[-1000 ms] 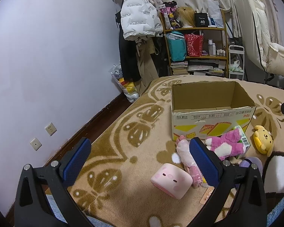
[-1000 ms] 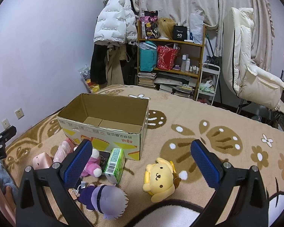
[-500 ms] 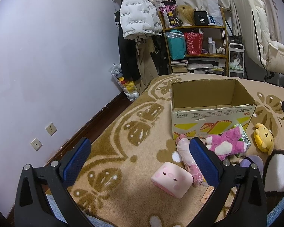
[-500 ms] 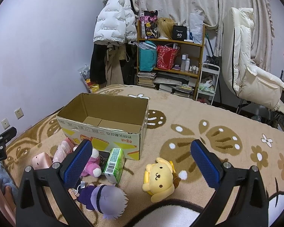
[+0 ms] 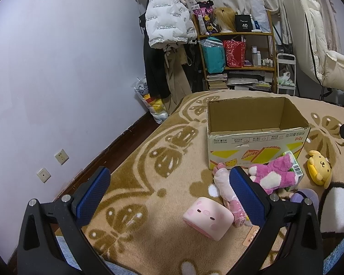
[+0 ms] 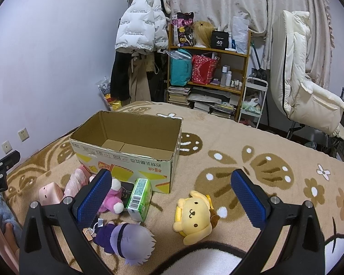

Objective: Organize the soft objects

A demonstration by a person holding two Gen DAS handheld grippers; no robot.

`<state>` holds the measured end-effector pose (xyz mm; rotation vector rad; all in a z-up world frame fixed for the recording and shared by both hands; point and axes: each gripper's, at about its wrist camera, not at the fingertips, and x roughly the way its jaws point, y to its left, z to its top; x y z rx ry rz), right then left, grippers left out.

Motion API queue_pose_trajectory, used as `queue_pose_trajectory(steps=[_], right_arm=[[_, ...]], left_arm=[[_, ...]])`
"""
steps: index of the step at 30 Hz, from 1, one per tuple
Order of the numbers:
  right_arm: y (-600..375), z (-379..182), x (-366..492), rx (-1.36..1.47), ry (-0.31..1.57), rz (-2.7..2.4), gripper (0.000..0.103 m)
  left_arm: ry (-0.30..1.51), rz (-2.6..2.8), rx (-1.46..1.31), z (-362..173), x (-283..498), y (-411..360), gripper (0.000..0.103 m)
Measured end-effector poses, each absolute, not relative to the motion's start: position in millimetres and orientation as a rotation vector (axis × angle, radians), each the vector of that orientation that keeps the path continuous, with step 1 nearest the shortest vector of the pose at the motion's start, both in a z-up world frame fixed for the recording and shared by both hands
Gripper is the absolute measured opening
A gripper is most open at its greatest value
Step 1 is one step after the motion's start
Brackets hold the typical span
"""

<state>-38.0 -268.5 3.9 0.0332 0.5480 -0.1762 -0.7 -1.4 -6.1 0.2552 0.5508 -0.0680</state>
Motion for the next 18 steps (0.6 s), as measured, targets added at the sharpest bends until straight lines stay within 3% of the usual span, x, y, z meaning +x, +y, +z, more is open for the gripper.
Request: queue_pose_trajectory(steps=[18], right_arm=[[-268.6, 0.5, -31.8, 0.055, 0.578, -0.172, 0.103]], left_arm=[[0.603, -0.061, 0.239, -9.4, 10.0, 2.5, 0.103]])
